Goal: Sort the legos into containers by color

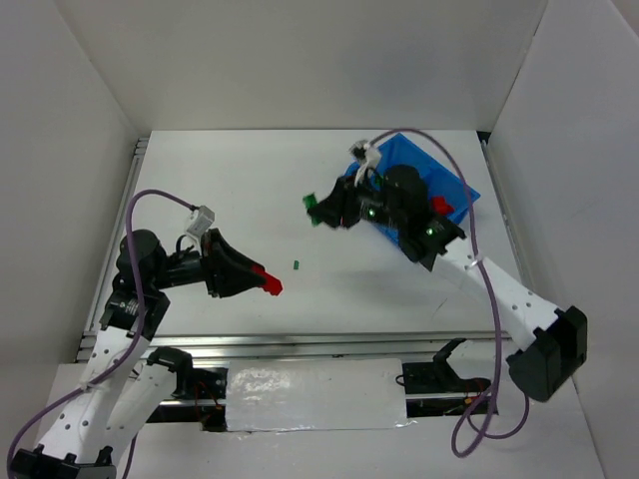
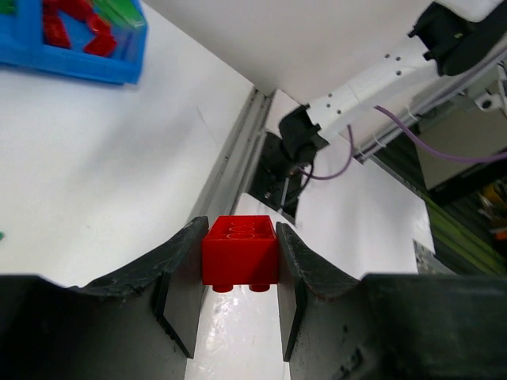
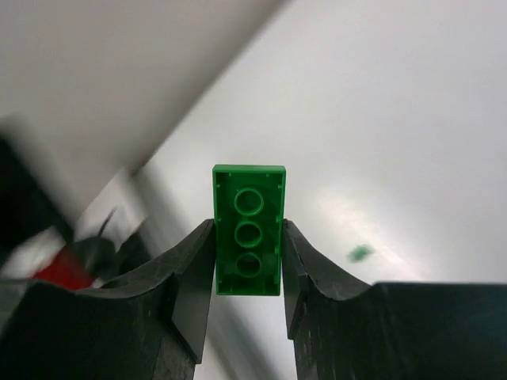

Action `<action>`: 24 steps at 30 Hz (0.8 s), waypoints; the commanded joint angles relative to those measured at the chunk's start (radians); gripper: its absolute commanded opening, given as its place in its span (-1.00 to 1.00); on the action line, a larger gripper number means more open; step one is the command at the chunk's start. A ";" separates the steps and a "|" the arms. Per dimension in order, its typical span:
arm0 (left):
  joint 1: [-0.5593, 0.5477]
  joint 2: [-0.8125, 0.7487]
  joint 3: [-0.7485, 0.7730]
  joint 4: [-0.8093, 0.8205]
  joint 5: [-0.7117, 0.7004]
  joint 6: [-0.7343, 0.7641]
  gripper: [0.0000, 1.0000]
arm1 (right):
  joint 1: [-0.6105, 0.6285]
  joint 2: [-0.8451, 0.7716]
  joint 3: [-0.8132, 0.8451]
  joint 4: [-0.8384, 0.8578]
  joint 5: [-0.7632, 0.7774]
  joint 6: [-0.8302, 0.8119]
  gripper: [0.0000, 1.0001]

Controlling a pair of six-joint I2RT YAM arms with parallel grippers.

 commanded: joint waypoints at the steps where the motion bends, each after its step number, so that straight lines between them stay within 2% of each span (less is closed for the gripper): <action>1: 0.003 -0.024 0.061 -0.088 -0.113 0.075 -1.00 | -0.090 0.168 0.216 -0.303 0.774 0.150 -1.00; 2: 0.003 -0.026 0.066 -0.107 -0.145 0.092 -1.00 | -0.126 0.224 0.281 -0.379 0.891 0.195 -1.00; 4: 0.003 -0.027 0.072 -0.128 -0.211 0.097 -1.00 | -0.175 0.378 0.430 -0.516 0.974 0.285 -1.00; 6: 0.003 -0.029 0.081 -0.173 -0.271 0.112 -1.00 | -0.226 0.463 0.552 -0.581 1.066 0.321 -0.95; 8: 0.003 -0.032 0.087 -0.215 -0.306 0.132 -1.00 | -0.267 0.580 0.623 -0.595 1.079 0.310 -0.93; 10: 0.003 -0.038 0.095 -0.239 -0.341 0.147 -1.00 | -0.287 0.699 0.749 -0.651 1.096 0.318 -0.83; 13: 0.003 -0.043 0.101 -0.268 -0.377 0.154 -1.00 | -0.330 0.822 0.901 -0.719 1.084 0.327 -0.49; 14: 0.003 -0.043 0.098 -0.265 -0.380 0.147 -1.00 | -0.336 0.841 0.922 -0.714 1.062 0.310 -0.29; 15: 0.003 -0.040 0.095 -0.260 -0.381 0.144 -1.00 | -0.350 0.855 0.938 -0.681 0.994 0.296 0.31; 18: 0.003 -0.018 0.097 -0.256 -0.366 0.138 -1.00 | -0.356 0.876 0.979 -0.662 0.897 0.238 0.79; 20: 0.003 -0.006 0.097 -0.245 -0.348 0.132 -1.00 | -0.355 0.847 0.976 -0.649 0.768 0.188 0.99; 22: 0.003 0.002 0.094 -0.219 -0.337 0.117 -1.00 | -0.344 0.762 0.905 -0.595 0.687 0.152 0.99; 23: 0.003 0.003 0.090 -0.208 -0.325 0.111 -1.00 | -0.341 0.725 0.865 -0.566 0.533 0.078 0.99; 24: 0.003 0.005 0.089 -0.196 -0.319 0.103 -1.00 | -0.332 0.632 0.758 -0.503 0.463 0.047 0.99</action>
